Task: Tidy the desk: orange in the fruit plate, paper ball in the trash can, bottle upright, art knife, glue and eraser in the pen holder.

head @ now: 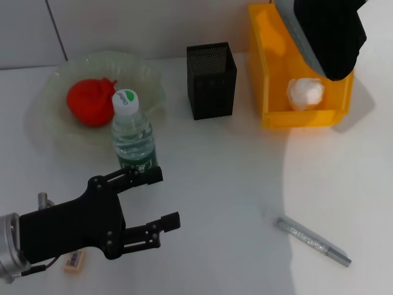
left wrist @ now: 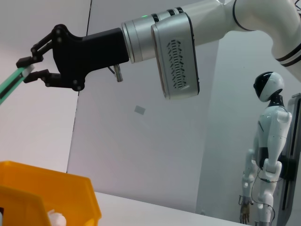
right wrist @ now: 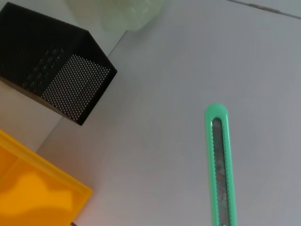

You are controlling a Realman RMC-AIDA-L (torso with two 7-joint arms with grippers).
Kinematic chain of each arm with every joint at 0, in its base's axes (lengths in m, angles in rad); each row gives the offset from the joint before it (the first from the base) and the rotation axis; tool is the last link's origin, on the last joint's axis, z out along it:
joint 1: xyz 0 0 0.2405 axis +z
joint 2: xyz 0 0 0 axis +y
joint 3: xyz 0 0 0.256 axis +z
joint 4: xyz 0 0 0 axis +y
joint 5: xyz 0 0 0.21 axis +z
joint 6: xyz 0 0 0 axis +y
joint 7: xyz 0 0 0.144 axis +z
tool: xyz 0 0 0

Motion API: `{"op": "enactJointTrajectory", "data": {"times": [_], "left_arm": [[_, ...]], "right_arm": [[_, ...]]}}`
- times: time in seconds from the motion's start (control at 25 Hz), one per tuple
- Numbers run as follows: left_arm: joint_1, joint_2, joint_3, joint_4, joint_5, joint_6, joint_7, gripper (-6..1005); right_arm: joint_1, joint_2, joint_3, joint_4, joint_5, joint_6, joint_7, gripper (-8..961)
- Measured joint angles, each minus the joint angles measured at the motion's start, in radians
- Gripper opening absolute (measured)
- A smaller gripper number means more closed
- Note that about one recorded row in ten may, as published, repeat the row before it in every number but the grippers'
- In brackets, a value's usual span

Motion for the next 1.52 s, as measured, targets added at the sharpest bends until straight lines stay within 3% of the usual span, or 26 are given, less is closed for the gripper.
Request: {"op": "enactJointTrajectory", "data": {"times": [0.88,1.52], "left_arm": [[0.000,-0.005,0.001,-0.037,-0.025,0.000,0.001,813],[0.002,-0.006,0.002,-0.040,-0.026,0.003,0.001,813]], "right_arm": [[0.031,-0.011,-0.036,0.235,-0.002,0.238,-0.207,182],[0.027,-0.006,-0.062,0.293,-0.001,0.244,-0.259,183]]}}
